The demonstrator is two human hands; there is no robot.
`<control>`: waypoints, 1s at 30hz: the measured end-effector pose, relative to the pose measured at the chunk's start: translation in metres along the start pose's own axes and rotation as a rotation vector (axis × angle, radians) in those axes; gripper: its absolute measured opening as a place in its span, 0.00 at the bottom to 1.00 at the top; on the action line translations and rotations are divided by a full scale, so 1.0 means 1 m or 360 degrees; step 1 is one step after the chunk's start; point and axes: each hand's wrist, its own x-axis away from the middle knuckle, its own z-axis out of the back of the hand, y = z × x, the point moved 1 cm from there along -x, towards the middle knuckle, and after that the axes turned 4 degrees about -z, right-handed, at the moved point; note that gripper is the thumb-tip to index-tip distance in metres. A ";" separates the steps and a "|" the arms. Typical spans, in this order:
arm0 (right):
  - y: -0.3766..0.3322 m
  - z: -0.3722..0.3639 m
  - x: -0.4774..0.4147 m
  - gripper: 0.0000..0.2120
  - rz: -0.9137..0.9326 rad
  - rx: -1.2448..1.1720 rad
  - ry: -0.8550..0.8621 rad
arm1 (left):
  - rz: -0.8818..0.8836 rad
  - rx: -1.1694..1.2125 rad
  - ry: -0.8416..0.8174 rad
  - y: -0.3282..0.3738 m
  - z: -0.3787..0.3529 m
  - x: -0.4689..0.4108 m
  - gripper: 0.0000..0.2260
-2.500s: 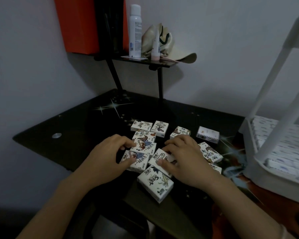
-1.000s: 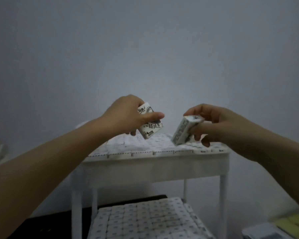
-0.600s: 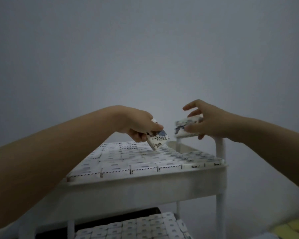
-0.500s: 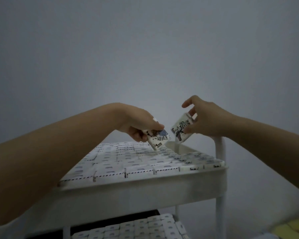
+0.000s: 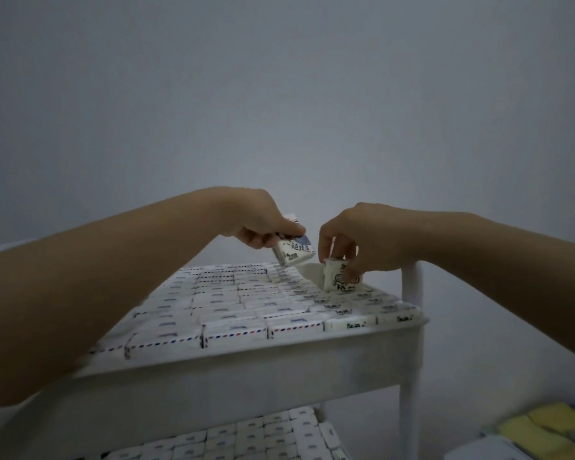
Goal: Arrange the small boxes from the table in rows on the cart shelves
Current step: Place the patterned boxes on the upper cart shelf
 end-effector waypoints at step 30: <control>0.000 -0.024 0.029 0.14 0.0128 -0.0066 0.0613 | -0.0304 -0.0179 -0.0562 0.002 -0.041 0.011 0.10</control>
